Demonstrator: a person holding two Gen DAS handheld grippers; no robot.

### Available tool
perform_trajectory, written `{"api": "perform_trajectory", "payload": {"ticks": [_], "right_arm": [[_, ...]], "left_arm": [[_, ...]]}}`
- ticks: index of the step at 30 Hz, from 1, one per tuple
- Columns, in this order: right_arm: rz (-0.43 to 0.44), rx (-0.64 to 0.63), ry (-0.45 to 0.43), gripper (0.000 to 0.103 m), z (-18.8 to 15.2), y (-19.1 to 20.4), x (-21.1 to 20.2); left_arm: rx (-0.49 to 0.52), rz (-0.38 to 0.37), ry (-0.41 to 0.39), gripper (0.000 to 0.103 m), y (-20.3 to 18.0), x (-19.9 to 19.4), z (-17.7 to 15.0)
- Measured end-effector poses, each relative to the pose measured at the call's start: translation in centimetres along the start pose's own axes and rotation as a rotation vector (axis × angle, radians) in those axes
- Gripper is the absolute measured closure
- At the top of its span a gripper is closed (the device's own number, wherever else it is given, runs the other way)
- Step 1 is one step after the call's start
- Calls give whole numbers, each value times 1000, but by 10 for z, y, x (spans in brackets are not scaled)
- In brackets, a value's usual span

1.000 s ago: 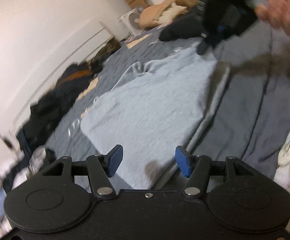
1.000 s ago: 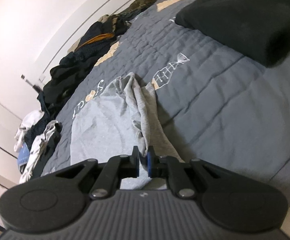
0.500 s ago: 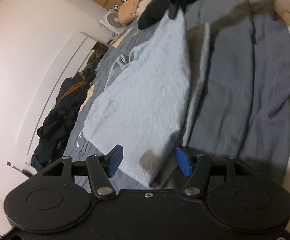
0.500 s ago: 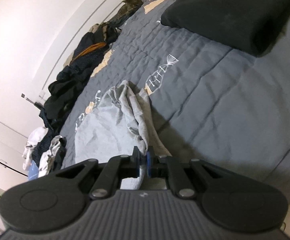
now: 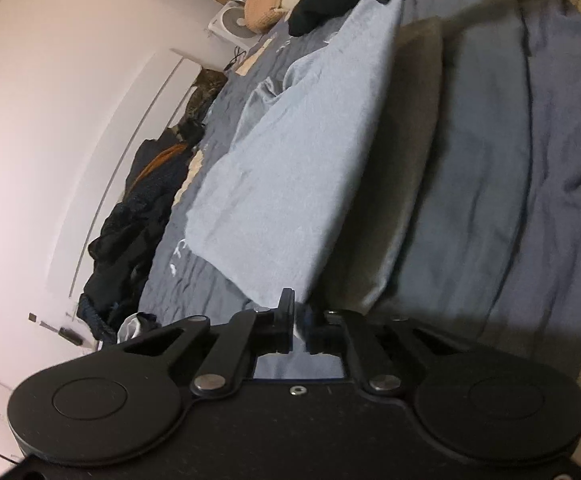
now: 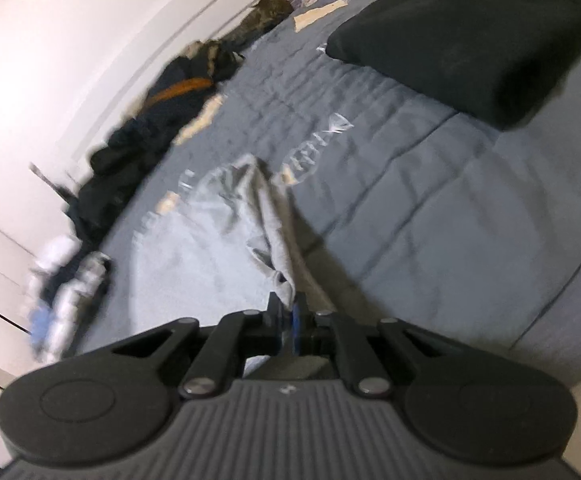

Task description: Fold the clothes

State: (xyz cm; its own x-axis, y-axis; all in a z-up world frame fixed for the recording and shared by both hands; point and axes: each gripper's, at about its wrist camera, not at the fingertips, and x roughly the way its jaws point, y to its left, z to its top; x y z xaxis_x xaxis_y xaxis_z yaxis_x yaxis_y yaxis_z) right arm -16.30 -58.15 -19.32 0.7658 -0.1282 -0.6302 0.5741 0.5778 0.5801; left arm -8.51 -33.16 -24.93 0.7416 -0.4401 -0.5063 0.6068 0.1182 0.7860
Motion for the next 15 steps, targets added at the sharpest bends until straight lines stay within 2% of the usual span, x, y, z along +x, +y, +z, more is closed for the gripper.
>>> {"api": "perform_trajectory", "payload": {"ticks": [4, 5, 7, 9, 11, 12, 15], "right_arm": [[-69, -19, 21, 99, -2, -5, 18], [-74, -13, 24, 99, -3, -7, 21], [-80, -21, 21, 99, -5, -7, 23], [-90, -44, 19, 99, -7, -5, 25], [-100, -69, 17, 99, -9, -2, 26], [-101, -75, 16, 99, -9, -2, 27], [-90, -51, 10, 99, -8, -3, 24]], "left_arm": [[69, 30, 12, 87, -15, 4, 2], [64, 34, 15, 84, -13, 6, 2], [53, 46, 17, 70, -10, 7, 2], [44, 46, 15, 69, -7, 4, 1], [34, 45, 13, 76, -5, 1, -1], [29, 45, 12, 88, -3, -1, -1], [15, 45, 9, 95, 1, -6, -3]]}}
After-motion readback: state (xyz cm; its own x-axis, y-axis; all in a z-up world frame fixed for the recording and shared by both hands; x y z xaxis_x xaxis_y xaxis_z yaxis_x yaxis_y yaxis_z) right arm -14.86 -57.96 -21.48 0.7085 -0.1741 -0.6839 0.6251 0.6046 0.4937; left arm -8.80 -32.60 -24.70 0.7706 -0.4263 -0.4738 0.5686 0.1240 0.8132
